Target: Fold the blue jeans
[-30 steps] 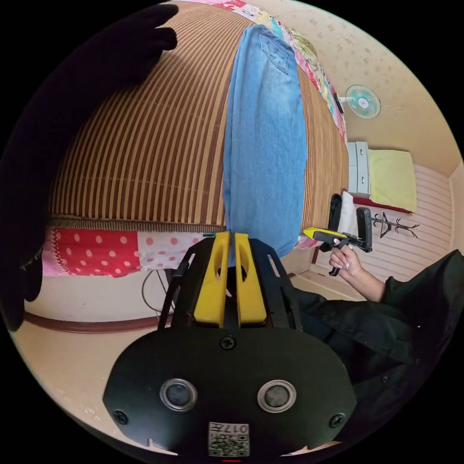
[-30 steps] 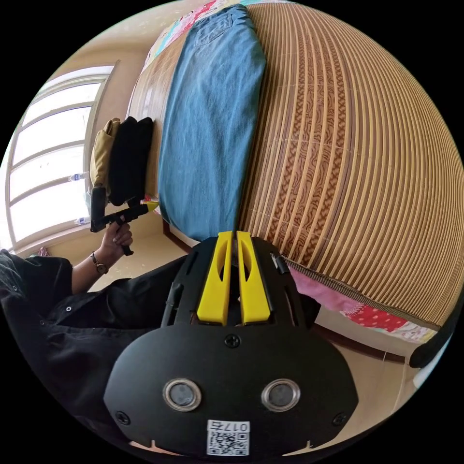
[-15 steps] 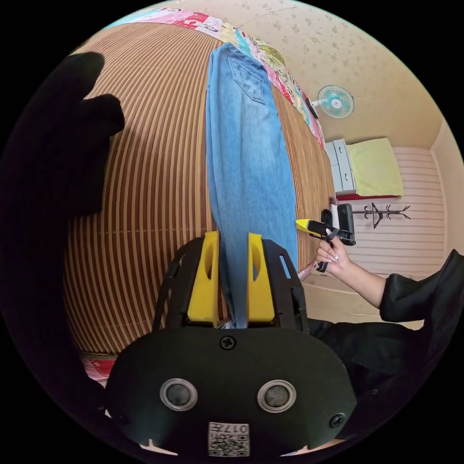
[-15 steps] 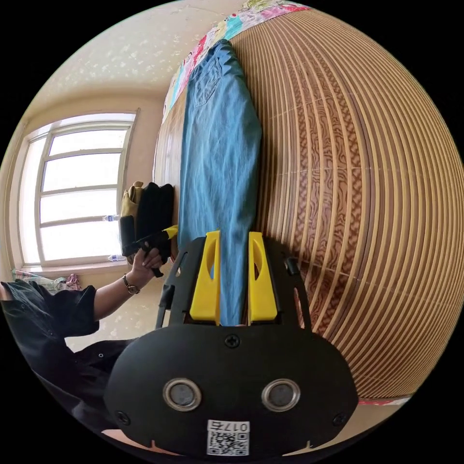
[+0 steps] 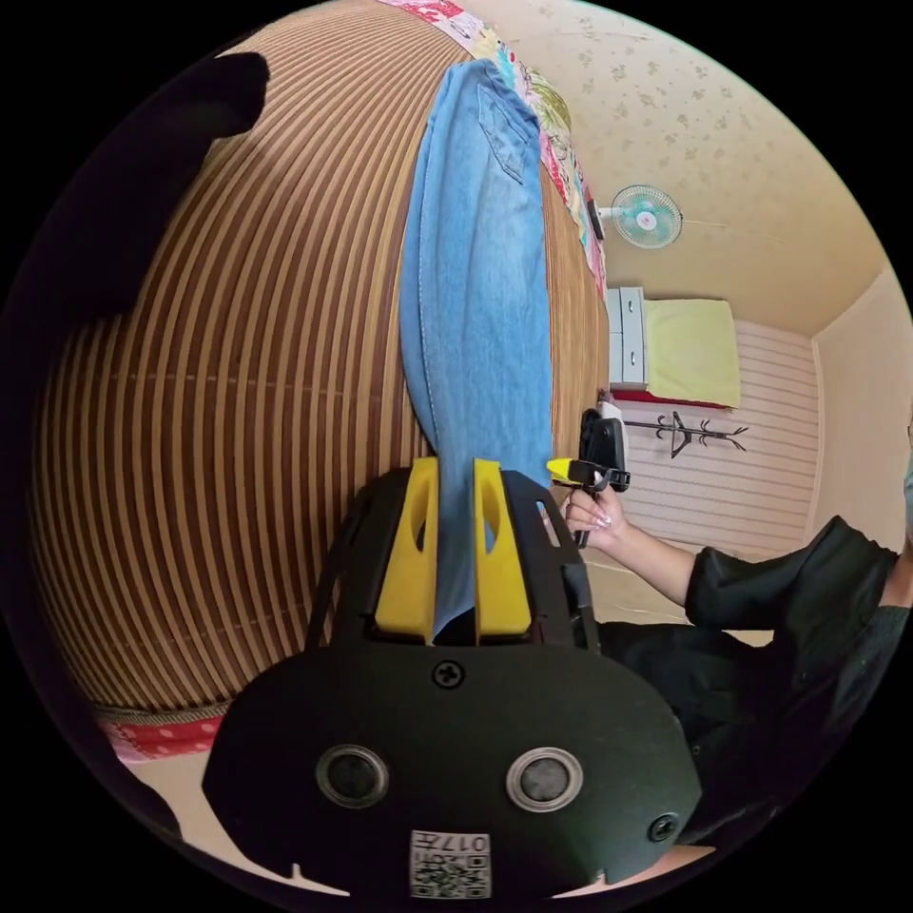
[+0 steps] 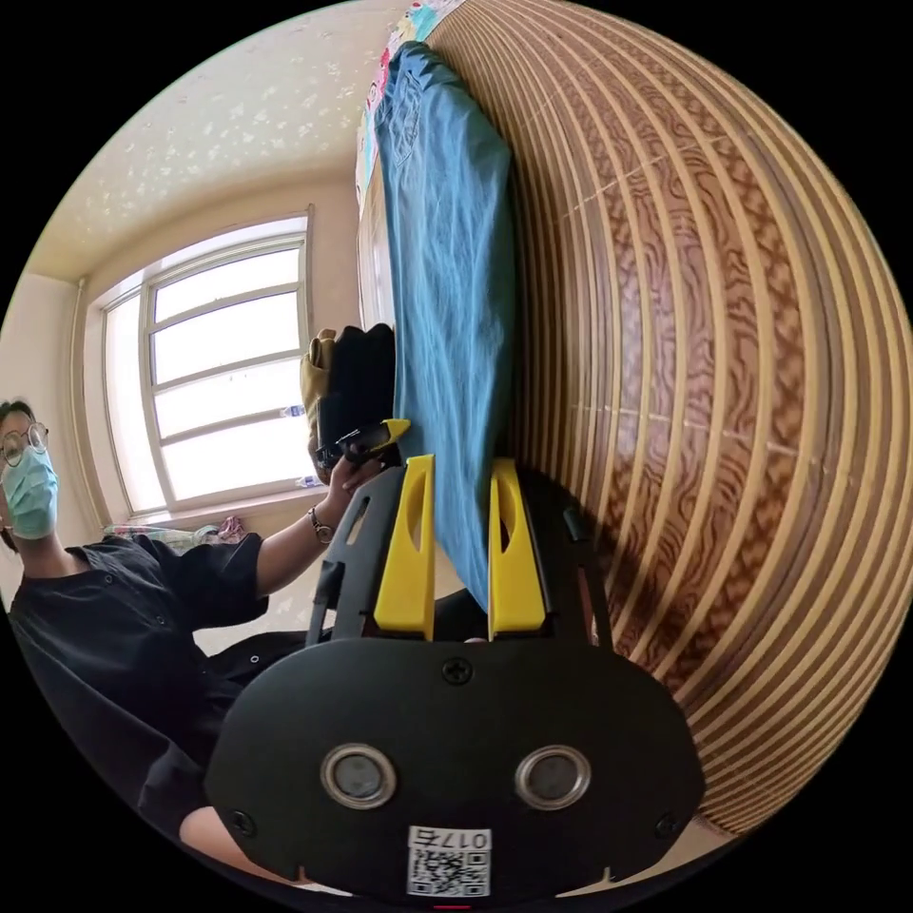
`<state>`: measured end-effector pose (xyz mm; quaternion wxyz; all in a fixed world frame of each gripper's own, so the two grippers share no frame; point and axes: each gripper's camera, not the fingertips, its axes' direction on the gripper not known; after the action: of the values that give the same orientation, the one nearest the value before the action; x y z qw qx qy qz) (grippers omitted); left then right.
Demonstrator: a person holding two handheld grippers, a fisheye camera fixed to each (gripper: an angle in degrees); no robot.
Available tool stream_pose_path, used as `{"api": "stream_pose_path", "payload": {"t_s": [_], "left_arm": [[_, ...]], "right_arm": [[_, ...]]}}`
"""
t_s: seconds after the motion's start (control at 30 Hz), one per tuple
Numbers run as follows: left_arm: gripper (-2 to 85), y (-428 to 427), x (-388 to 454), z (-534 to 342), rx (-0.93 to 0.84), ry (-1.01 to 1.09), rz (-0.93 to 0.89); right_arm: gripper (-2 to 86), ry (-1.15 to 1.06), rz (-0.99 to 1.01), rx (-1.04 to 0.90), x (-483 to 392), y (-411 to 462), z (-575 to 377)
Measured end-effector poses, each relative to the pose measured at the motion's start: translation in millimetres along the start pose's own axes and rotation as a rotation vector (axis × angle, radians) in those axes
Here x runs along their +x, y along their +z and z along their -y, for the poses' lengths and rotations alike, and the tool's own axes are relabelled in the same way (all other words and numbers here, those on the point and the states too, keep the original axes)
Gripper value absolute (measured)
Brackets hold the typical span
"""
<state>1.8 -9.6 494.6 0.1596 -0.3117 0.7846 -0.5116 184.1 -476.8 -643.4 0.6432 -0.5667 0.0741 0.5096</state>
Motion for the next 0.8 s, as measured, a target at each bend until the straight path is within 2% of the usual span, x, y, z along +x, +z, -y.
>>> {"api": "stream_pose_path", "payload": {"t_s": [0.07,0.17,0.37,0.43,0.57,0.8], "left_arm": [[4.1,0,-1,0,-0.031,0.016,0.002],[3.6,-14,-3,-19,-0.020,0.058,-0.145],[3.2,-50,34,-116,0.038,0.135,-0.414],[2.9,-75,66,-155,0.097,0.182,-0.500],[2.4,-118,139,-192,0.170,0.305,-0.523],[1.8,-197,336,-214,0.284,0.712,-0.540]], "right_arm": [[4.9,-0.050,0.012,-0.043,-13,9,-1],[2.9,-0.104,0.125,-0.051,-26,6,-22],[1.1,-0.221,0.253,-0.098,-88,-9,-107],[0.7,-0.272,0.296,-0.094,-117,-17,-132],[0.3,-0.441,0.362,-0.065,-201,-46,-178],[0.4,-0.812,0.455,0.016,-356,-106,-232]]}}
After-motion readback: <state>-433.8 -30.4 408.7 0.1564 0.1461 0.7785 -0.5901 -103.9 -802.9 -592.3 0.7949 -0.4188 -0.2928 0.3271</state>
